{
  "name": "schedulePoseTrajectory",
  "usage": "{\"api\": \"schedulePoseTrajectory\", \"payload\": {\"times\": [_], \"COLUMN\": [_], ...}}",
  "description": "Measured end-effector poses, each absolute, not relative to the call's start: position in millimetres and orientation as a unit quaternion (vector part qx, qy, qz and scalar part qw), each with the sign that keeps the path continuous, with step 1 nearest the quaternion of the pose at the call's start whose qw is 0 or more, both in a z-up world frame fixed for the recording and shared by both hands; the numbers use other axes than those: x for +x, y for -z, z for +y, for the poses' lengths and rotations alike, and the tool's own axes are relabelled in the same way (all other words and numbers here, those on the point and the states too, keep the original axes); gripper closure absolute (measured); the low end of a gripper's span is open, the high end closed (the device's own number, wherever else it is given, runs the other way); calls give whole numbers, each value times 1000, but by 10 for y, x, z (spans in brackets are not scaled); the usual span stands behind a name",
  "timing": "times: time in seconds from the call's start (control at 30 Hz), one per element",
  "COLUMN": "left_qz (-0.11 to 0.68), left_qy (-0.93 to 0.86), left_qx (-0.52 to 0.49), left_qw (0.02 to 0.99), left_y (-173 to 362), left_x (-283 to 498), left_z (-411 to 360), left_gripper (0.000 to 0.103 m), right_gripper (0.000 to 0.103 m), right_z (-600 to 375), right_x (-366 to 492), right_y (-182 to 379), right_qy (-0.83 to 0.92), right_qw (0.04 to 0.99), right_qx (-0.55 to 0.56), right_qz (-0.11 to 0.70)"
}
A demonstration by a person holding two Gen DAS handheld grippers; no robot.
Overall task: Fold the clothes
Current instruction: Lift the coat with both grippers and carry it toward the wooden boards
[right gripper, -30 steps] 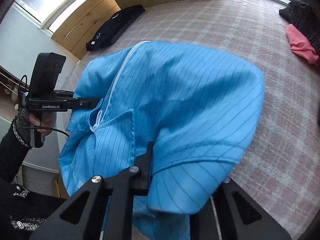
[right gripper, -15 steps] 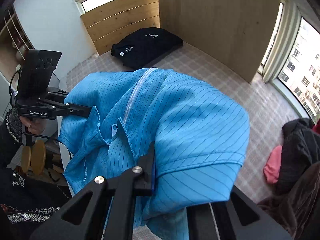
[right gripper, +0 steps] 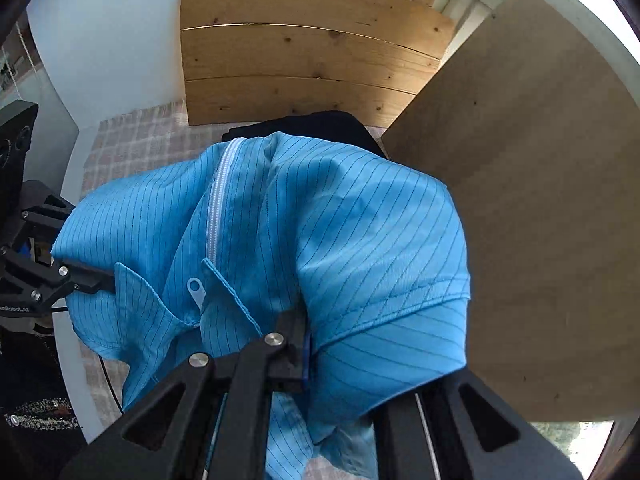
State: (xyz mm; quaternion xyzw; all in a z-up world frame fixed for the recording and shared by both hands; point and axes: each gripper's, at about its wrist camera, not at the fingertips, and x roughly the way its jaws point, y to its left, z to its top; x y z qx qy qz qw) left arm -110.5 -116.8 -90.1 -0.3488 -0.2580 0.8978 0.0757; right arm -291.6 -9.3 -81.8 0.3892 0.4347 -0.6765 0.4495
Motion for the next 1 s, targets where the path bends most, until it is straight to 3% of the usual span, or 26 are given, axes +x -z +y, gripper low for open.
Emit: {"api": "schedulePoseTrajectory", "payload": {"times": [0.3, 0.47, 0.7, 0.77, 0.8, 0.9, 1.0], "left_qz": [-315, -356, -350, -334, -335, -327, -340], "left_qy": [-889, -871, -870, -874, -874, -877, -873], "left_qx": [-332, -337, -344, -350, -350, -350, -350], "left_qw": [11, 30, 46, 37, 33, 22, 20], "left_y": [1542, 1928, 1881, 1880, 1889, 1849, 1866], "left_x": [-1820, -1954, -1886, -1883, -1882, -1892, -1877], "left_z": [-2206, -2270, -2265, -2197, -2176, -2101, -2095], "left_gripper": [96, 96, 96, 96, 96, 96, 96], "right_gripper": [96, 80, 72, 60, 58, 58, 58], "right_z": [-1578, -1713, -1247, -1106, -1070, -1136, -1316], "right_x": [-3952, -4423, -4434, -4388, -4380, -4500, -4554], "right_y": [1506, 2155, 1629, 1444, 1384, 1447, 1626], "right_qy": [629, 610, 636, 656, 669, 675, 679], "right_qw": [453, 420, 440, 435, 433, 438, 406], "right_qx": [395, 452, 443, 418, 401, 422, 426], "right_qz": [493, 497, 453, 452, 451, 417, 440]}}
